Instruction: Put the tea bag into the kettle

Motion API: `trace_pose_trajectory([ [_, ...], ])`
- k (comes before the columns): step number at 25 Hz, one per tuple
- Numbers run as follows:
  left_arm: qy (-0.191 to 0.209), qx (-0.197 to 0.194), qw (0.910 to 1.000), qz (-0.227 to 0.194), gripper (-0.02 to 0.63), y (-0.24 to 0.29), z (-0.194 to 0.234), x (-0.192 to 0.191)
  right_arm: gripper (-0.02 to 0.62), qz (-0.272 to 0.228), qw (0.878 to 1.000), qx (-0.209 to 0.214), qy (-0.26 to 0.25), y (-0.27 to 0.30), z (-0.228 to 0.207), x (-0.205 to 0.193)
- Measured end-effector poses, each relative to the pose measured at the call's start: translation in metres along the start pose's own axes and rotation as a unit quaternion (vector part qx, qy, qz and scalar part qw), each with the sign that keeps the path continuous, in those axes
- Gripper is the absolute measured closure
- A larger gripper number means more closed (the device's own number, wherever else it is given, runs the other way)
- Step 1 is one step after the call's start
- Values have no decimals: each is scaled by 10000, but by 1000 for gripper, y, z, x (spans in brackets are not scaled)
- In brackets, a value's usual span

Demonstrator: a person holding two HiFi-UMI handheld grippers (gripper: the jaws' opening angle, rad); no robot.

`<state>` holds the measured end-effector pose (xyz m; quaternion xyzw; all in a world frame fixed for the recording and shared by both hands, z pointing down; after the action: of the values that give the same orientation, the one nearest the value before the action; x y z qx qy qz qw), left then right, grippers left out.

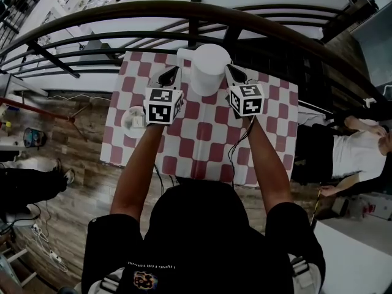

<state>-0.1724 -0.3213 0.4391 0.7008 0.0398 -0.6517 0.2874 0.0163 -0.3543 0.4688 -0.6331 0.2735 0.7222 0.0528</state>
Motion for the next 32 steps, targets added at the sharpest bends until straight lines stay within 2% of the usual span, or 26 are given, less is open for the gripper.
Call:
trace_pose_trajectory([
  [8, 39, -44, 9999, -117, 603, -33, -13, 1, 580, -168, 9995, 254, -22, -39, 33, 5],
  [15, -76, -33, 9996, -280, 603, -75, -25, 0, 580, -293, 9986, 446, 36, -73, 66, 10],
  [32, -82, 11, 9991, -411, 603, -146, -37, -19, 580, -435, 9965, 716, -66, -108, 130, 19],
])
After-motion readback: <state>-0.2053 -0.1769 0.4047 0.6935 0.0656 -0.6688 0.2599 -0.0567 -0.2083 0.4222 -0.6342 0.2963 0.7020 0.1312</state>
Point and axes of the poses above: the fingertips, and each gripper's own axes: y forward along the fingers, z to its left, x out of its top, the point moved 3 cm from there along -y, backward along the fingers, and after that the axes turned 2 degrees about -x, right-handed, at the moved point
